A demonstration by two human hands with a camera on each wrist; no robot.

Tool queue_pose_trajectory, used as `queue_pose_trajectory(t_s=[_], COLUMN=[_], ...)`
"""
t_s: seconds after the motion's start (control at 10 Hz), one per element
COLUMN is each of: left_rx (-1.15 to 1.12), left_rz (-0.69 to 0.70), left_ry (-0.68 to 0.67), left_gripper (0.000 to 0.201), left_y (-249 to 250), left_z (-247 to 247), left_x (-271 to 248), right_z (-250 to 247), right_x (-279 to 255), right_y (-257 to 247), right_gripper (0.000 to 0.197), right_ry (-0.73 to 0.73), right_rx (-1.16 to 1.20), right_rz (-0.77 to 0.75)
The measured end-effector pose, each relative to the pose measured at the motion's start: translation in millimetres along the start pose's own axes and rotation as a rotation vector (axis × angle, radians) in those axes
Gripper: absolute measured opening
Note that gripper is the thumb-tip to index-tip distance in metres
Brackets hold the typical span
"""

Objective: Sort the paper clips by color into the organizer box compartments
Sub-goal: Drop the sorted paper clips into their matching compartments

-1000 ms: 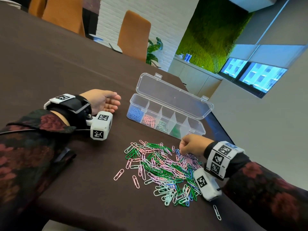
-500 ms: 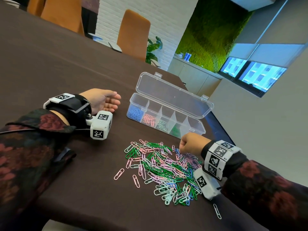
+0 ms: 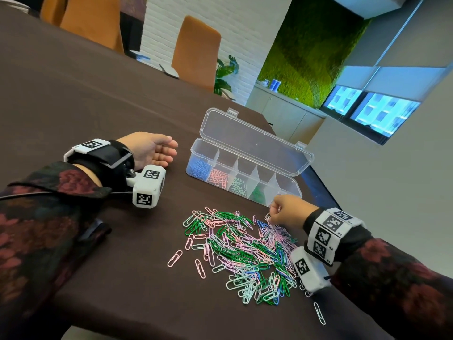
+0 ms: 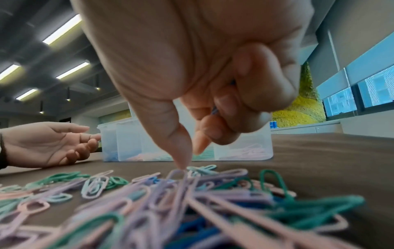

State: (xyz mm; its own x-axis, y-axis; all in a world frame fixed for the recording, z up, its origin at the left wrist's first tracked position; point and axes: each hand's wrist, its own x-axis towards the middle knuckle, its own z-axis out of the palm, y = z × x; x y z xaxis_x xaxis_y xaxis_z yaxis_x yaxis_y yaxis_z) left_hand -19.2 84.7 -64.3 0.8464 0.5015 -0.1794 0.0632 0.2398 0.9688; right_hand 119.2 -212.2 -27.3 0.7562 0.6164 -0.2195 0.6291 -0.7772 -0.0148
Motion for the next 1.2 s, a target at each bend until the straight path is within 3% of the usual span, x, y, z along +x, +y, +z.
queue_pose_trajectory(t_s=[0.3, 0.5, 0.6, 0.7, 0.8, 1.0, 1.1, 1.2], left_rx=[0.002, -0.008, -0.014, -0.009, 0.001, 0.004, 0.007, 0.011], left_rz=[0.000, 0.003, 0.003, -0.004, -0.004, 0.001, 0.000, 0.001], left_ry=[0.003, -0.001, -0.001, -0.001, -0.002, -0.002, -0.002, -0.001], left_gripper=[0.023, 0.023, 0.022, 0.023, 0.023, 0.023, 0.024, 0.024], left_y=[-0.1, -0.7, -0.7, -0.6, -0.2, -1.3, -1.5, -1.8], left_z=[-1.2, -1.6, -2.0, -2.9, -2.8, -3.2, -3.1, -3.8], left_x=[1.8, 2.3, 2.7, 2.5, 2.8, 3.9, 4.6, 5.4], right_z=[3.2, 0.9, -0.1, -0.4, 1.3, 11.1, 9.1, 5.4], right_x=[5.4, 2.4, 2.1, -0.9, -5.8, -6.1, -3.6, -0.2], right_y=[-15.6, -12.1, 0.6, 8.5, 13.6, 23.0, 25.4, 20.9], right_gripper=[0.027, 0.021, 0.018, 0.022, 0.022, 0.015, 0.020, 0.008], right_ry=[-0.148, -0.172, -0.160, -0.131, -0.102, -0.106, -0.159, -0.184], right_rx=[-0.070, 0.008, 0.355, 0.960, 1.217, 1.644, 1.825, 1.687], right_rz=[-0.032, -0.045, -0.005, 0.032, 0.004, 0.060, 0.116, 0.139])
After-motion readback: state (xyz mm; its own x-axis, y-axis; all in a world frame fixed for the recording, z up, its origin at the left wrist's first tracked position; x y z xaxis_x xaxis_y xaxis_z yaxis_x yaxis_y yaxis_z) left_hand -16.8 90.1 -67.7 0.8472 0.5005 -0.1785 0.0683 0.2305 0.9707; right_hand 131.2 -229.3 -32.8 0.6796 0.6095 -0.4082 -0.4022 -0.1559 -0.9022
